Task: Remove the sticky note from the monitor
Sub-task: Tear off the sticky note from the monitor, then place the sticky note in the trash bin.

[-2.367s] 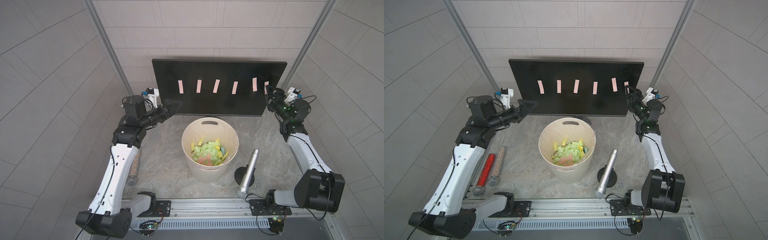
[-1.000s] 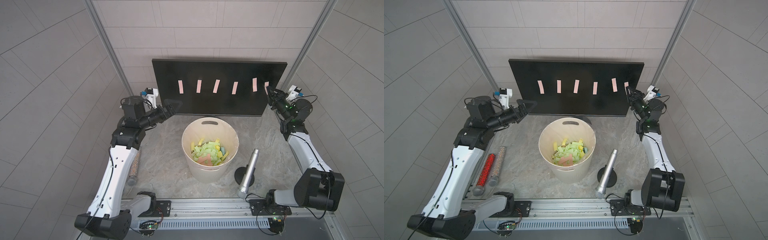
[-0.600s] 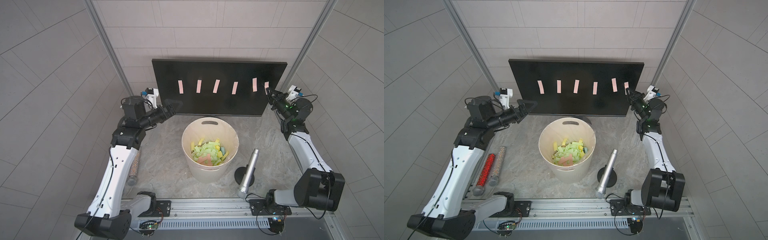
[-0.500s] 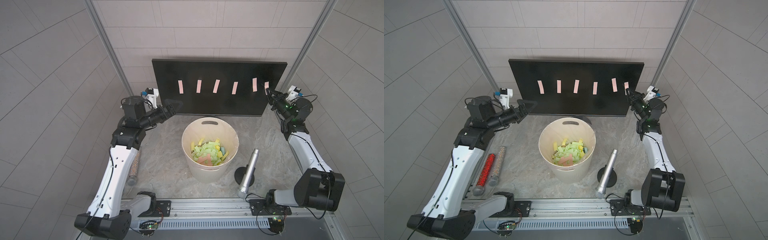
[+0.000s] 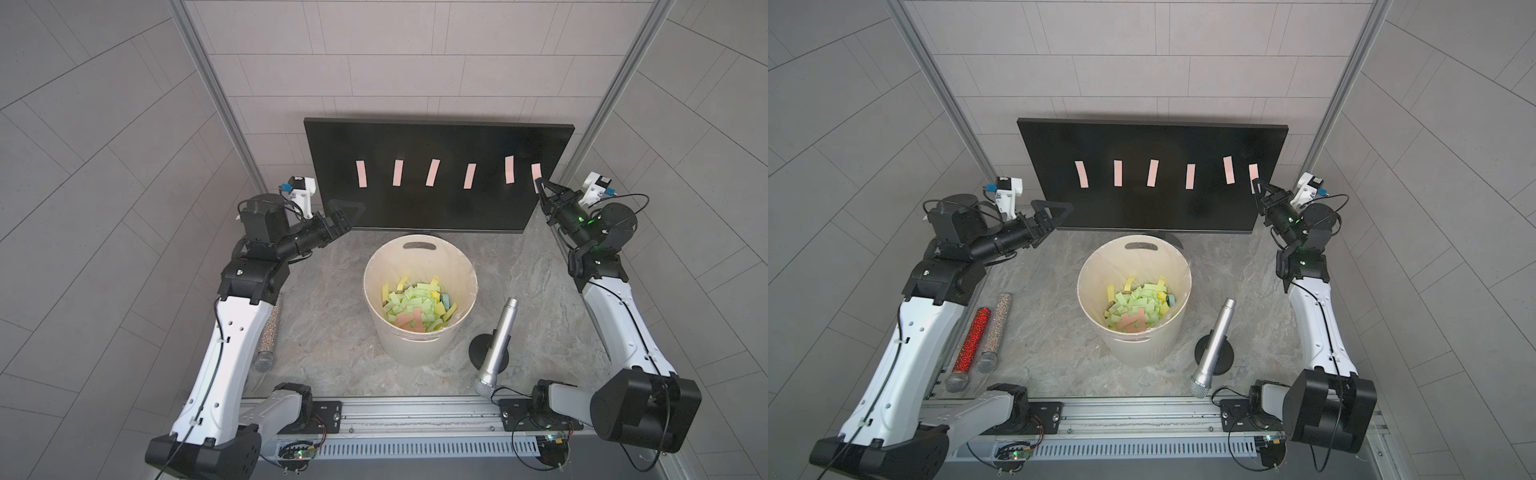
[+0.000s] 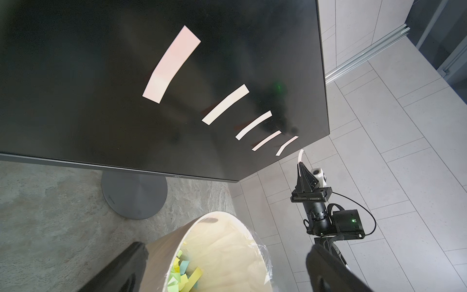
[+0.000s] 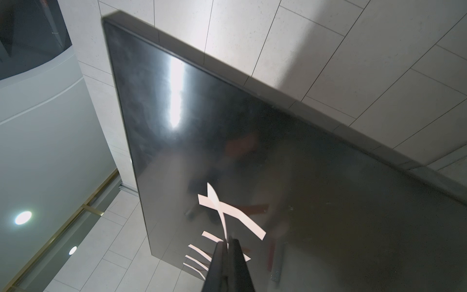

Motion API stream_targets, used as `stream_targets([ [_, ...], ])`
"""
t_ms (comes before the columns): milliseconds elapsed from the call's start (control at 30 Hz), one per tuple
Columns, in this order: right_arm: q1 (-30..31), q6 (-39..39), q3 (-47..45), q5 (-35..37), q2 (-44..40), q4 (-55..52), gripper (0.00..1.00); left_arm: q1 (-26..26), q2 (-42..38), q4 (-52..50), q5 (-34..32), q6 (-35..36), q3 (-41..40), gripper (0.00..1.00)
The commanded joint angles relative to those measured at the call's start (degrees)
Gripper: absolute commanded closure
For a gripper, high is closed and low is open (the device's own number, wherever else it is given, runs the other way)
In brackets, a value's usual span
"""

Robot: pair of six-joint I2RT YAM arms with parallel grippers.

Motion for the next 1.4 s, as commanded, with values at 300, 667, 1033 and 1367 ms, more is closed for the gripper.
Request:
stream_targets([
  [300,8.3,-8.6,0.1,-1.3,-8.0,-10.3,1.00,-0.3,-2.9,-1.7,-1.6,-0.3,-2.1,0.00],
  [667,28.4,-20.2,-1.6,5.0,-12.6,-19.1,1.00,-0.3,-4.6,-2.5,-1.4,-0.4,-5.3,0.00],
  [1033,47.3,-35.1,3.9,14.0,-7.8,-34.9,1.00,-0.3,-4.3,-2.3,-0.9,-0.6,-7.1,0.00],
  [1367,57.8,-41.7,8.2,21.6,-3.7,-45.4,1.00,-0.4,-4.4,-2.2,-1.1,-0.7,-8.0,0.00],
])
